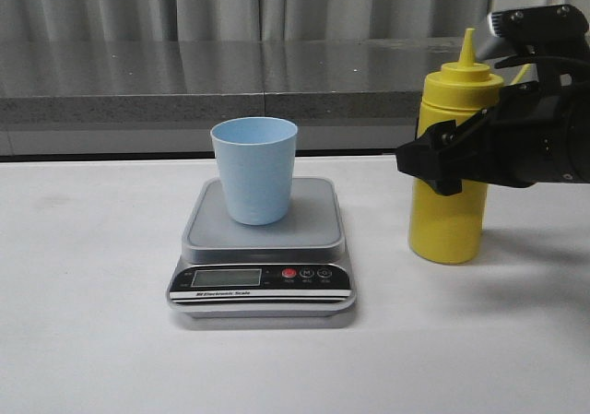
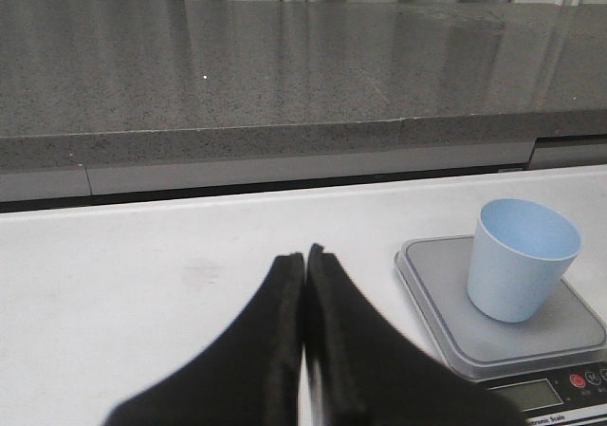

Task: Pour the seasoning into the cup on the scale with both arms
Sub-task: 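Lower the yellow bottle onto the table with the right gripper, then open the right gripper and withdraw it from the bottle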

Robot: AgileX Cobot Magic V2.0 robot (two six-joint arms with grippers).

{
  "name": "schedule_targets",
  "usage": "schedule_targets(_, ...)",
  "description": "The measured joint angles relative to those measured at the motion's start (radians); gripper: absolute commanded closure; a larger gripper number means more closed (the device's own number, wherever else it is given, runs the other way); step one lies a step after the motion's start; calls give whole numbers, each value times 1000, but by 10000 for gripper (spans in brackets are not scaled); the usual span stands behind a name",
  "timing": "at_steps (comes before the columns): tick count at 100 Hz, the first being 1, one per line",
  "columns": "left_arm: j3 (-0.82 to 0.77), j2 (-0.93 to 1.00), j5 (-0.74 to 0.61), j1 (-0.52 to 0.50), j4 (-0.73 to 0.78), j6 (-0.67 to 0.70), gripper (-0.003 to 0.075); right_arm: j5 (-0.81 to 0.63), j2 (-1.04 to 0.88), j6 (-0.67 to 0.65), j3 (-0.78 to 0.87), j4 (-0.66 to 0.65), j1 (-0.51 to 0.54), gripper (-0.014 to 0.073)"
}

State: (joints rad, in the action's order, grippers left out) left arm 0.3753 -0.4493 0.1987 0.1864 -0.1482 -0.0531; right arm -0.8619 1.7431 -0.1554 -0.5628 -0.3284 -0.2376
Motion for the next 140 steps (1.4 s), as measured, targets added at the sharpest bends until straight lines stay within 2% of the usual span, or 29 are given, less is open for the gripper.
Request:
schedule_targets(56, 0, 0, 0, 0, 0, 0, 740, -13, -67, -2, 118, 46, 0, -26)
schedule_targets(97, 0, 0, 0, 0, 0, 0, 740, -15, -259, -4, 281, 118, 0, -25)
schedule_targets(112, 0, 0, 0, 0, 0, 0, 740, 47, -374, -4, 320, 158, 0, -25)
schedule_targets(140, 0, 0, 0, 0, 0, 0, 740, 288, -669, -26, 324, 191, 0, -20)
